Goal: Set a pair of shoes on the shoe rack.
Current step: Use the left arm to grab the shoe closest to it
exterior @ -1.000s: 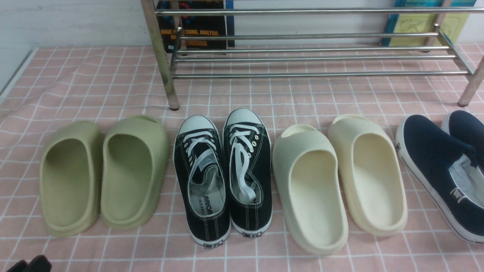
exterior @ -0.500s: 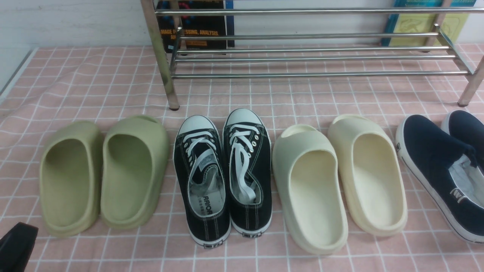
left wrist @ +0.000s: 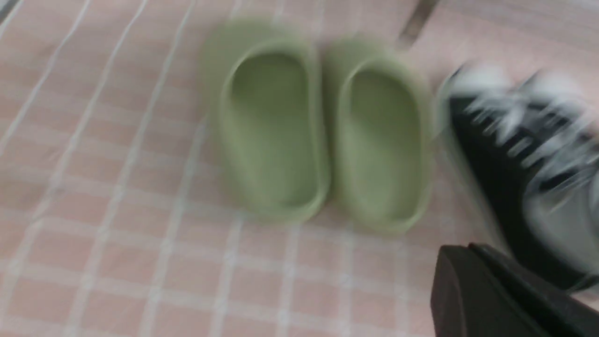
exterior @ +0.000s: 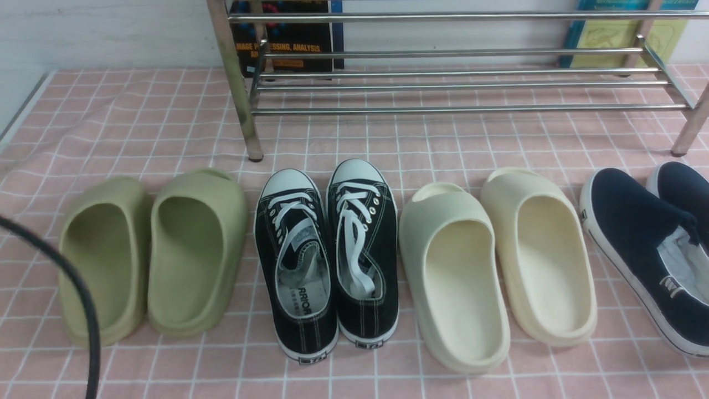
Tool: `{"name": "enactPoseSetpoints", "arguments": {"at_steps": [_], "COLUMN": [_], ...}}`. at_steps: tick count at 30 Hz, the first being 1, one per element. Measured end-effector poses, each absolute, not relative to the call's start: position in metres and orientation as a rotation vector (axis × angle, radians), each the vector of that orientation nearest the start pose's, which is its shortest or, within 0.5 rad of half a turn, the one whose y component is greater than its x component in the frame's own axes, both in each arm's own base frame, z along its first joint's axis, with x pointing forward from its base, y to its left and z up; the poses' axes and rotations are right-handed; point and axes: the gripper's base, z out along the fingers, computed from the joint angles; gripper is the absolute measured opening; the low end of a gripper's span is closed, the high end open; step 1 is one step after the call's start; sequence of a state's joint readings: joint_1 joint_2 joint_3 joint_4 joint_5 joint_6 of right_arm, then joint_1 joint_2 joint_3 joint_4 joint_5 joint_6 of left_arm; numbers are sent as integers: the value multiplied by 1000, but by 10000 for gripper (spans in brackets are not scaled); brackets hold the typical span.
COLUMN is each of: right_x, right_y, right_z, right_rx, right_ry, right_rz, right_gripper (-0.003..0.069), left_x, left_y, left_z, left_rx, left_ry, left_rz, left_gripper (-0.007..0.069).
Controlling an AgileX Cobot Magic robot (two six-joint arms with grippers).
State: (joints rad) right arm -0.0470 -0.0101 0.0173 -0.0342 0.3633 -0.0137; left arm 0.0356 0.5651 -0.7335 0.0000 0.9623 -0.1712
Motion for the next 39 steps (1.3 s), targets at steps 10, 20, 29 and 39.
{"name": "enactPoseSetpoints", "arguments": {"at_steps": [10,20,29,39], "right_x": [53,53,53,53], "right_y": [-4,-4,-4,-4], "right_z": [175,175,175,175], "right_rx": [10,10,9,10], "right_ry": [1855,1855,1855,1855], "right_rz": [-76,-76,-77,-76], "right_gripper": [237,237,237,237], "left_x": [170,238,268,273], "left_y": [-43,-145,-169,-165], "left_z": [322,259,203,200], "left_rx": [300,213,136,117], "left_ry": [2621,2702,2763,2764], "left_rz": [-12,-172,-227,-124], "left_gripper": [222,594,421,42]}}
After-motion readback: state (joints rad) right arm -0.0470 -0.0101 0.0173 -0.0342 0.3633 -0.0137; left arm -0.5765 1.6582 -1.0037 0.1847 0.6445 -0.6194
